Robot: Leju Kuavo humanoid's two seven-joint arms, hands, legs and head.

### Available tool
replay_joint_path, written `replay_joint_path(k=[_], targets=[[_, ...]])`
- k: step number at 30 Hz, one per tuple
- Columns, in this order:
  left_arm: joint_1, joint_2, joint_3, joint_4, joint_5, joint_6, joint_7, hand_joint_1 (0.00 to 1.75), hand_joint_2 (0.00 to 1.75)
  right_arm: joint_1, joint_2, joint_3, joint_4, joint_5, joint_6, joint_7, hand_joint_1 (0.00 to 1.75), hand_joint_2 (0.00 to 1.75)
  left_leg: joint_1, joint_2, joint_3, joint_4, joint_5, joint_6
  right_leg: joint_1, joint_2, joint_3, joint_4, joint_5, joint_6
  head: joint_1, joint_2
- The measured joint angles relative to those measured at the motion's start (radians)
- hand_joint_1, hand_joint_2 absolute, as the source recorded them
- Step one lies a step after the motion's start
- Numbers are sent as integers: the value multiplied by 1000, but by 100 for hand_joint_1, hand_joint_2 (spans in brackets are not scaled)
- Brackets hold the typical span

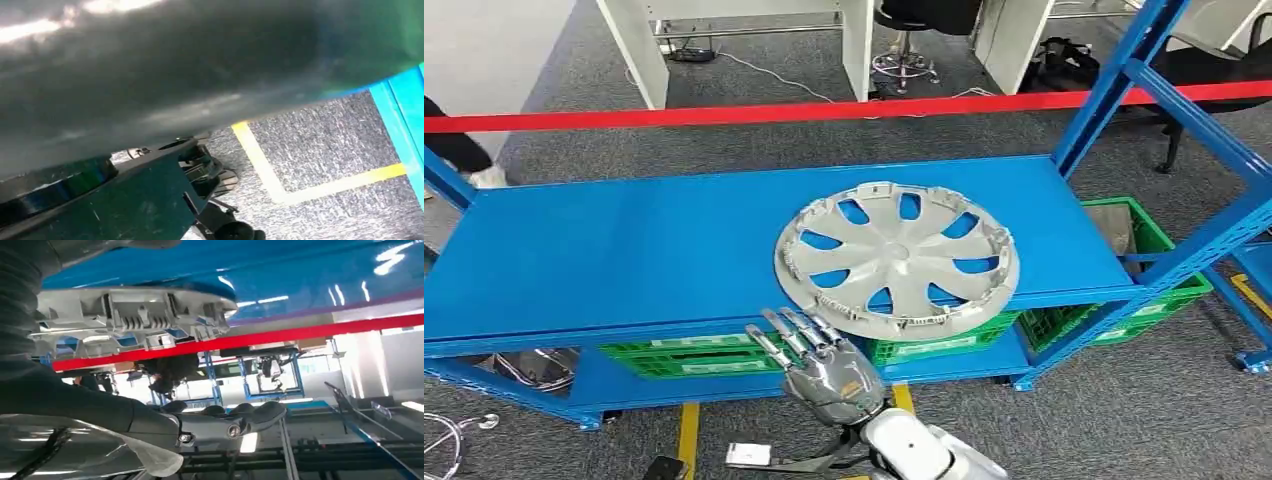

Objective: Take the parts from the cabinet and place them on the table.

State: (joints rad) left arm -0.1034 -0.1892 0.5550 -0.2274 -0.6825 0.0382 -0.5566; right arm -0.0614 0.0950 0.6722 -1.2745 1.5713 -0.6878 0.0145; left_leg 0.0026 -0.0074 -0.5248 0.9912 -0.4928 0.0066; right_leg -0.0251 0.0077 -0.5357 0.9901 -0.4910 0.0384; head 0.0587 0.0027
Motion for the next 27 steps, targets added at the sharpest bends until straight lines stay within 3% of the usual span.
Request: replay_joint_path(k=[9,15,27], targets=[[-6,-3,10,0,-41,-16,19,0,0,-60,-16,63,74,0,4,155,0,175,0,0,0,0,0,0,0,0,0,0,0,0,0,0],[-9,-8,16,0,-82,-16,19,0,0,-125,-64,151,170,0,8,357,0,175,0,0,0,0,0,0,0,0,0,0,0,0,0,0],[-10,-18,19,0,-119,0,8,0,0,-173,-139,206,235,0,17,482,0,175,0,0,0,0,0,0,0,0,-1,0,0,0,0,0]])
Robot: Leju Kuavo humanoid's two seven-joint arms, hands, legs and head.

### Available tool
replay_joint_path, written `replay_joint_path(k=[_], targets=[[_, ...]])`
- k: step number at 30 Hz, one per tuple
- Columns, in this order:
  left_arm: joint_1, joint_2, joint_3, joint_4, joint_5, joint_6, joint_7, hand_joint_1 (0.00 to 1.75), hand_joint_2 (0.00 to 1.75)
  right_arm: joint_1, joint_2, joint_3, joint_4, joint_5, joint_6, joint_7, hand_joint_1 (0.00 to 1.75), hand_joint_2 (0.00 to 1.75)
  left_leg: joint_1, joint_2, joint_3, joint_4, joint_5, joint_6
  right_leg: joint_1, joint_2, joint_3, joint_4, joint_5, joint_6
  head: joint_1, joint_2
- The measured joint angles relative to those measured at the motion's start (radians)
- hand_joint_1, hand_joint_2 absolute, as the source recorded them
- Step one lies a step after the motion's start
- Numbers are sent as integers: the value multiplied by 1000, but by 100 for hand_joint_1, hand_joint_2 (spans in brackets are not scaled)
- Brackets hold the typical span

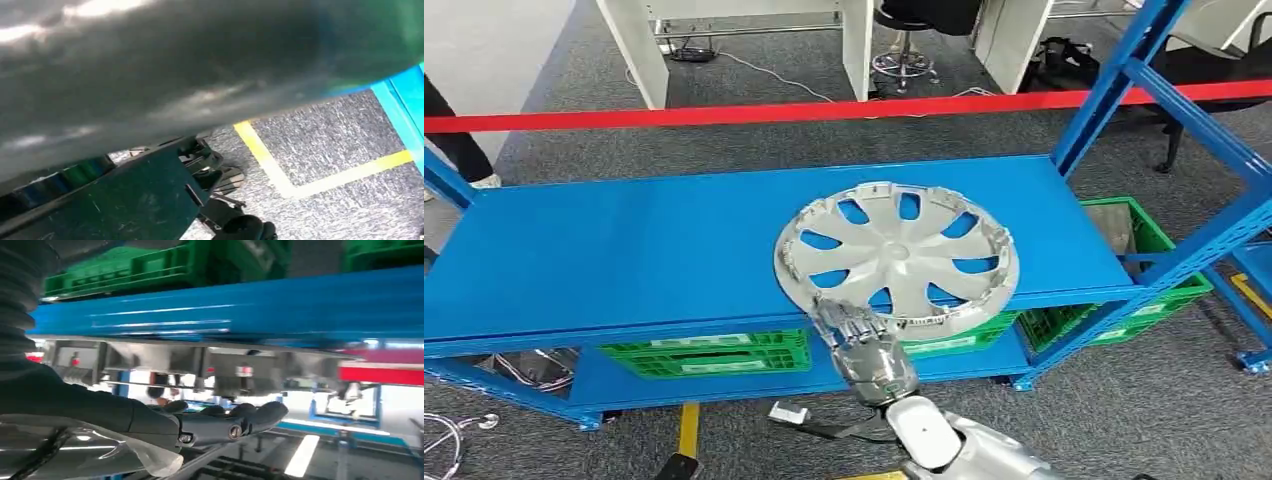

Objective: Take the parts from the cabinet and place them on the table.

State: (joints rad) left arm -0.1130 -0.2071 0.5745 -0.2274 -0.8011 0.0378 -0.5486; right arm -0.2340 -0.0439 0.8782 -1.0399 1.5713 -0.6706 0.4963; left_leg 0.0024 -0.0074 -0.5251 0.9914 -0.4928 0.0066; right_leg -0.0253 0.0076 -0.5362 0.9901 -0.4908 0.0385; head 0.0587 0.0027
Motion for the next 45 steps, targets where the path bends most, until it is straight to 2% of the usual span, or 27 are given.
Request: replay_joint_path(k=[4,15,21,28,35,40,45], targets=[[0,0,2,0,-9,-10,4,0,0,-21,-26,2,2,0,41,25,0,175,0,0,0,0,0,0,0,0,0,0,0,0,0,0],[0,-1,15,0,-16,-10,8,0,0,-33,-63,4,-21,0,39,52,0,175,0,0,0,0,0,0,0,0,0,0,0,0,0,0],[5,2,27,0,-24,-6,8,0,0,-51,-105,30,-143,0,52,108,0,175,0,0,0,0,0,0,0,0,0,0,0,0,0,0],[9,1,48,0,-29,1,12,0,0,-60,-136,54,-268,1,70,102,0,175,0,0,0,0,0,0,0,0,0,0,0,0,0,0],[11,0,56,0,-41,0,18,0,0,-45,-139,60,-281,0,65,58,0,175,0,0,-1,0,0,0,0,0,0,0,0,0,0,0],[12,0,74,0,-58,-3,23,0,0,-12,-133,34,-257,0,67,-31,0,175,0,0,-1,0,0,0,0,-1,0,0,0,0,0,0],[14,-1,83,0,-64,-5,24,0,0,20,-118,2,-226,0,66,-80,0,175,0,0,-1,0,0,0,0,-1,0,0,0,0,0,0]])
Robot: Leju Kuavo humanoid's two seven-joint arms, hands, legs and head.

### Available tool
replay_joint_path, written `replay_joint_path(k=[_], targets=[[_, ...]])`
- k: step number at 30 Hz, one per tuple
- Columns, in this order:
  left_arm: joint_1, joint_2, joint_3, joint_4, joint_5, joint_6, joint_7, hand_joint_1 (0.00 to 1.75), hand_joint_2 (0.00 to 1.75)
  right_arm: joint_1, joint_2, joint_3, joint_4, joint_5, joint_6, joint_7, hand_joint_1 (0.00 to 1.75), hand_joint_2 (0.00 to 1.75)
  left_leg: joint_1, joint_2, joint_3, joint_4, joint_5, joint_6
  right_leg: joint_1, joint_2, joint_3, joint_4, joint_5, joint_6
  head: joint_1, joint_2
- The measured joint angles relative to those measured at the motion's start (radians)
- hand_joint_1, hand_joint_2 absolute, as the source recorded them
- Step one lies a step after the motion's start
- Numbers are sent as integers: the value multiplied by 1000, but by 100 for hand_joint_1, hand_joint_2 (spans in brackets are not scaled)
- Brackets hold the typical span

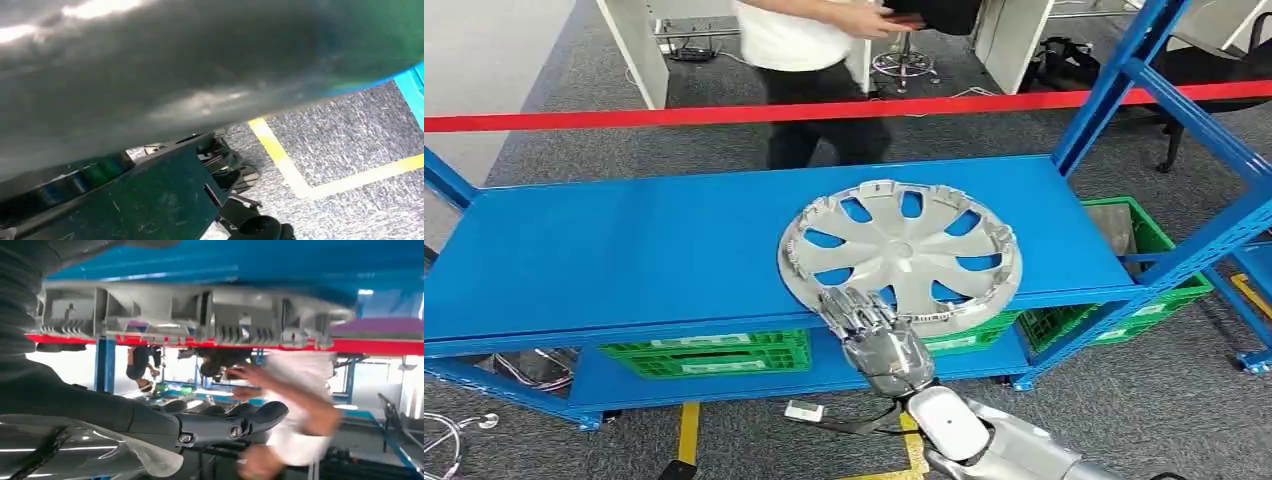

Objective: Take the parts from the cabinet and place them on the table.

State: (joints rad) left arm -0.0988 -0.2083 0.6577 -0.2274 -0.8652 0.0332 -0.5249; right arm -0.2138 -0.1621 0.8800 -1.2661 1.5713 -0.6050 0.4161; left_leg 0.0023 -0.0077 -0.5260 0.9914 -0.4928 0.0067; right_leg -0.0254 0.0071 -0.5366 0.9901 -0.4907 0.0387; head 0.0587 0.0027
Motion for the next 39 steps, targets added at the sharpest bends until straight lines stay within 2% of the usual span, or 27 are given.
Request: replay_joint_path(k=[3,12,18,25,39], targets=[[2,-1,16,0,-5,-1,0,0,0,30,20,-41,12,0,7,-61,0,175,0,0,0,0,0,0,0,0,0,0,0,0,0,0],[3,-4,34,0,-24,-3,3,0,0,58,37,-124,52,0,8,-69,0,175,0,0,0,0,0,0,0,0,0,0,0,0,0,0],[2,-5,40,0,-36,-8,2,0,0,53,39,-165,75,0,4,-10,0,175,0,0,0,0,0,0,0,0,0,0,0,0,0,0],[2,-5,41,0,-43,-7,3,0,0,49,37,-215,76,0,0,-9,0,175,0,0,0,0,0,0,0,0,0,0,0,0,0,0],[2,-5,47,0,-43,-7,3,0,0,47,37,-219,75,0,2,-8,0,175,0,0,0,0,0,0,0,0,0,0,0,0,0,0]])
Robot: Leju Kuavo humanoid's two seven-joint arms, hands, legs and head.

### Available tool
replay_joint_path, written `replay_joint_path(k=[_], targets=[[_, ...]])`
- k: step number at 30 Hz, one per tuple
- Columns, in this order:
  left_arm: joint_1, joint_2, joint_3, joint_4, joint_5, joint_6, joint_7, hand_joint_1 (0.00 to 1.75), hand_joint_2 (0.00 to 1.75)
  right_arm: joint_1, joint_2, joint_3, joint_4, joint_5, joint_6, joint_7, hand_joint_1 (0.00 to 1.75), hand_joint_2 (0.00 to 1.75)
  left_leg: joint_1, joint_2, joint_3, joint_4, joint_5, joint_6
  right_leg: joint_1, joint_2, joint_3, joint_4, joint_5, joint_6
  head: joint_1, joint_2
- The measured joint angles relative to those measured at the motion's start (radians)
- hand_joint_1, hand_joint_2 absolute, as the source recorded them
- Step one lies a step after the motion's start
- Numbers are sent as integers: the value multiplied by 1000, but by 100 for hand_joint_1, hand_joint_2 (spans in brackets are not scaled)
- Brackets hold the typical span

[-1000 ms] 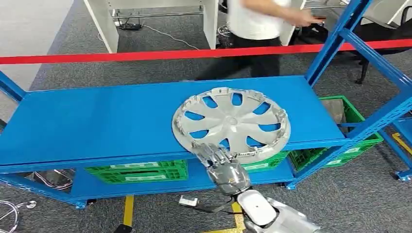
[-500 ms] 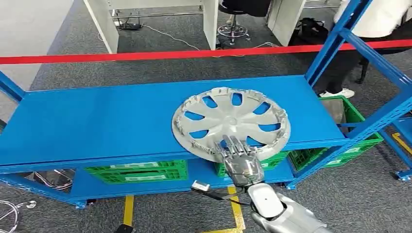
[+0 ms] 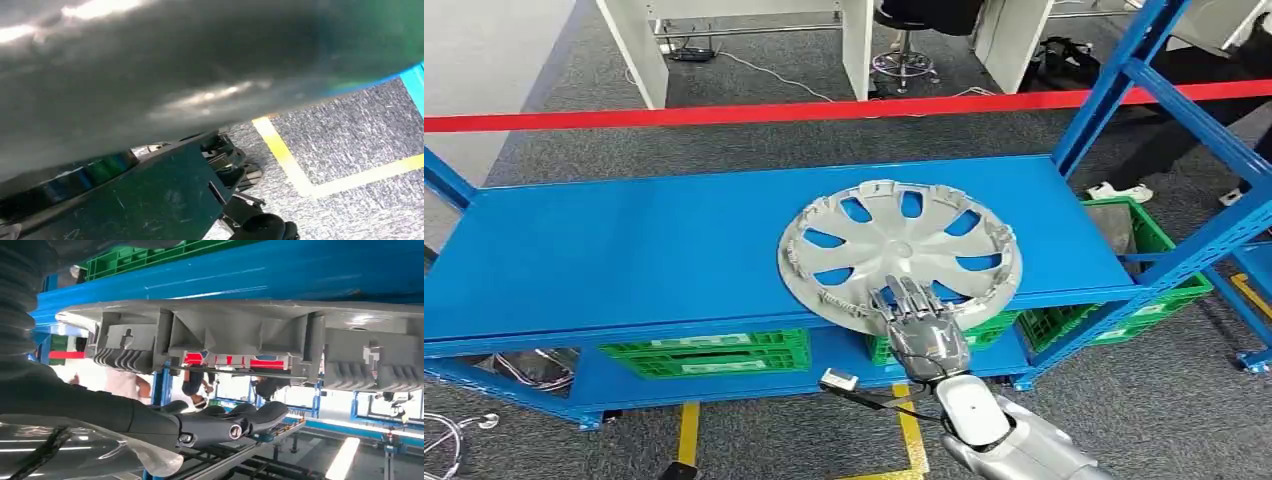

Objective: Take the parts from the cabinet and place them on the table.

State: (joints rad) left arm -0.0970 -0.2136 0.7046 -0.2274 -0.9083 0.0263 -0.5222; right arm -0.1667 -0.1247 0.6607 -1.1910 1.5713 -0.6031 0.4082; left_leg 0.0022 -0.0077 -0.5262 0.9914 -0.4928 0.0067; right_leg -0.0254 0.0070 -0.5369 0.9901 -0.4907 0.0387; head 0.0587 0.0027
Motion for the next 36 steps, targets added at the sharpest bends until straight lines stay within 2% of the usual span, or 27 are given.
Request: replay_joint_path(k=[13,15,16,17,18,26,36], targets=[[0,0,0,0,0,0,0,0,0,0,0,0,0,0,0,0,0,175,0,0,0,0,0,0,0,0,0,0,0,0,0,0],[0,-1,8,0,-11,-2,0,0,0,-6,1,0,19,0,14,-17,0,175,0,0,0,0,0,0,0,0,0,0,0,0,0,0],[-1,-2,15,0,-15,-2,2,0,0,-9,2,0,39,0,17,-26,131,175,0,0,0,0,0,0,0,0,0,0,0,0,0,0],[-1,-2,16,0,-18,-2,3,0,0,-9,5,0,49,0,17,-26,168,175,0,0,0,0,0,0,0,0,0,0,0,0,0,0],[-1,-2,17,0,-19,-2,3,0,0,-12,6,-1,59,0,17,-26,175,175,0,0,0,0,0,0,0,0,0,0,0,0,0,0],[-3,-4,18,0,-23,-5,3,0,0,-39,22,-27,107,1,19,-42,175,175,0,0,0,0,0,0,0,0,0,0,0,0,0,0],[-3,-6,23,0,-25,-6,3,0,0,-47,21,-51,108,2,13,-22,175,175,0,0,1,0,0,0,0,0,0,0,0,0,0,0]])
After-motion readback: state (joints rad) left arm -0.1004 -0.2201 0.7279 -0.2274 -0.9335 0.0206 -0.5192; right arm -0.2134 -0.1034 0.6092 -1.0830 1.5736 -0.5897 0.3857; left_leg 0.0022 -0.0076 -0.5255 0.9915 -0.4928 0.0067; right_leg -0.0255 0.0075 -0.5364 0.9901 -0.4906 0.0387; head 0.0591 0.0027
